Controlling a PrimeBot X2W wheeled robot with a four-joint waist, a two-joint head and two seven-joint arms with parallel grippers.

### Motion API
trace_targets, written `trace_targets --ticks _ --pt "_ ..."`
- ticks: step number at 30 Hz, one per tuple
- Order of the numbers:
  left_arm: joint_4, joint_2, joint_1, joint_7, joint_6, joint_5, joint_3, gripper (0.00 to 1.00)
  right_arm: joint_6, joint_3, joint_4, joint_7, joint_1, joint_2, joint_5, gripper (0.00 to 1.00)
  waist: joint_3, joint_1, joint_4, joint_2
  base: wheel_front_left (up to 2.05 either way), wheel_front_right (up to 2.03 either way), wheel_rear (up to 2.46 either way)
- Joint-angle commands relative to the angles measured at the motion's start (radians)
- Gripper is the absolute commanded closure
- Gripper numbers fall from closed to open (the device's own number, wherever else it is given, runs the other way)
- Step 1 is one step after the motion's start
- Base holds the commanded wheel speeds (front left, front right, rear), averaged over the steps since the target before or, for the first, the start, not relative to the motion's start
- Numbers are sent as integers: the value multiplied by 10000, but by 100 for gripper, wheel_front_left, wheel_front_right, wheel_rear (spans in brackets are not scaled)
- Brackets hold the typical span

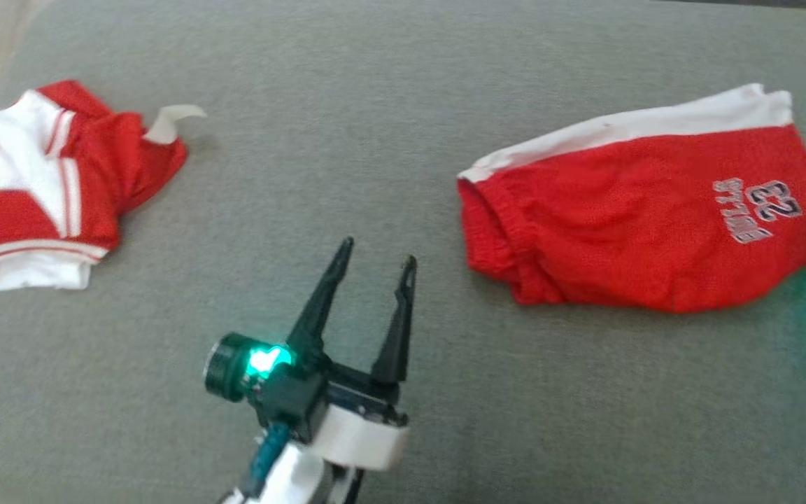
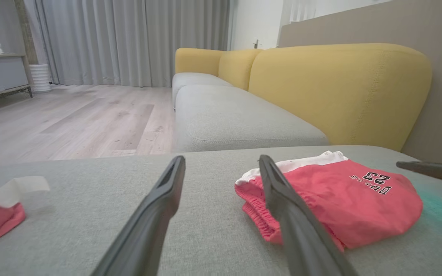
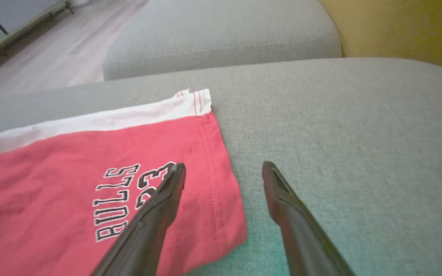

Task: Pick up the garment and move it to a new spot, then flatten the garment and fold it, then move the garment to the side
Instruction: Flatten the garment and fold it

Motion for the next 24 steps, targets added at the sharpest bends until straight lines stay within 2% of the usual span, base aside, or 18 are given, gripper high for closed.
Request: trace_targets --ticks 1,9,13,19,20,21,22,23,24 --pt "-510 -145 69 -61 19 380 505 0 -7 -175 175 153 -285 -205 -274 0 84 2 504 0 0 0 0" --pt "-932 -620 816 -62 -219 1404 1174 0 -7 -1036 1981 779 -1031 85 -973 0 365 2 1475 0 0 0 0" --pt "-923 -760 1014 -62 -420 1623 1398 0 -7 -1008 2038 1198 -1018 273 -519 0 383 2 1688 0 0 0 0" --pt "-935 -892 1177 -62 -579 1798 1645 0 -7 -765 1931 1567 -815 184 -205 0 405 2 1689 0 0 0 0" --pt "-931 -912 1192 -62 -614 1823 1674 0 -7 -718 1887 1628 -787 173 -133 3 416 2 1670 0 0 0 0" --pt "-925 -930 1204 -62 -646 1846 1702 0 -7 -669 1835 1697 -758 173 -42 42 429 2 1644 0 0 0 0" --pt "-915 -945 1213 -62 -676 1863 1734 0 -7 -604 1762 1770 -736 166 47 75 447 2 1609 0 0 0 0" --pt "-903 -958 1218 -62 -703 1879 1768 0 -7 -545 1690 1816 -720 148 123 100 463 2 1573 0 0 0 0" --pt "-890 -969 1219 -62 -727 1895 1799 0 -7 -488 1615 1841 -708 126 192 100 477 2 1537 0 0 0 0"
